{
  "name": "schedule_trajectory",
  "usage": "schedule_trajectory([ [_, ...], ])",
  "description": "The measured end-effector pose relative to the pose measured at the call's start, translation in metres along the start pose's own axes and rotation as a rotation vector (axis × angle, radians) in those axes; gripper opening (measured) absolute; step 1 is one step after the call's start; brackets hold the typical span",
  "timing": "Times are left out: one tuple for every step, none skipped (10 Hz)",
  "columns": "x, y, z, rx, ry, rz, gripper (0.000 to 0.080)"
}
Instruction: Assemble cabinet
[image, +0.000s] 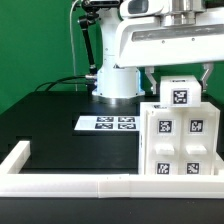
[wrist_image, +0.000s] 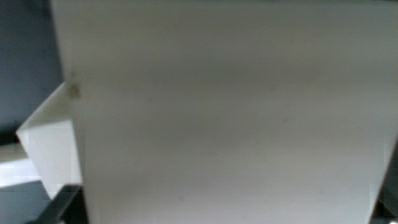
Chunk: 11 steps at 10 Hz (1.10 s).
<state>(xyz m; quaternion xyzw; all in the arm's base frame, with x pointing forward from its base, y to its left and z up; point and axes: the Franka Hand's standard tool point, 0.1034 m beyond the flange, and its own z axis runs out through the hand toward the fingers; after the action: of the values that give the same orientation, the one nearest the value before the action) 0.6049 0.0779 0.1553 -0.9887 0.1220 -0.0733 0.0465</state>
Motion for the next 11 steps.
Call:
schedule_trajectory([
  [0.0004, -0.0010, 0.0004, 0.013, 0.007, 0.124, 0.0556],
  [0.0005, -0.0012, 0.0005, 0.021, 0.007, 0.214, 0.0556],
  [0.0006, -0.0016, 0.0006, 0.031, 0.006, 0.289, 0.0556],
  [0.0010, -0.0022, 0.0007, 0.044, 0.005, 0.393, 0.0556],
  [0.0013, -0.0038, 0.0007, 0.054, 0.007, 0.467, 0.0556],
  [0.0012, -0.0065, 0.0010, 0.060, 0.015, 0.528, 0.0556],
  [0.0008, -0.0077, 0.0010, 0.066, 0.010, 0.578, 0.0556],
  [0.0006, -0.0082, 0.0010, 0.068, 0.008, 0.613, 0.0556],
  [0.0003, -0.0091, 0.0011, 0.074, 0.001, 0.700, 0.0556],
  [0.0003, -0.0093, 0.0011, 0.077, -0.001, 0.744, 0.0556],
  [-0.0002, -0.0092, 0.0015, 0.087, -0.011, 0.872, 0.0556],
])
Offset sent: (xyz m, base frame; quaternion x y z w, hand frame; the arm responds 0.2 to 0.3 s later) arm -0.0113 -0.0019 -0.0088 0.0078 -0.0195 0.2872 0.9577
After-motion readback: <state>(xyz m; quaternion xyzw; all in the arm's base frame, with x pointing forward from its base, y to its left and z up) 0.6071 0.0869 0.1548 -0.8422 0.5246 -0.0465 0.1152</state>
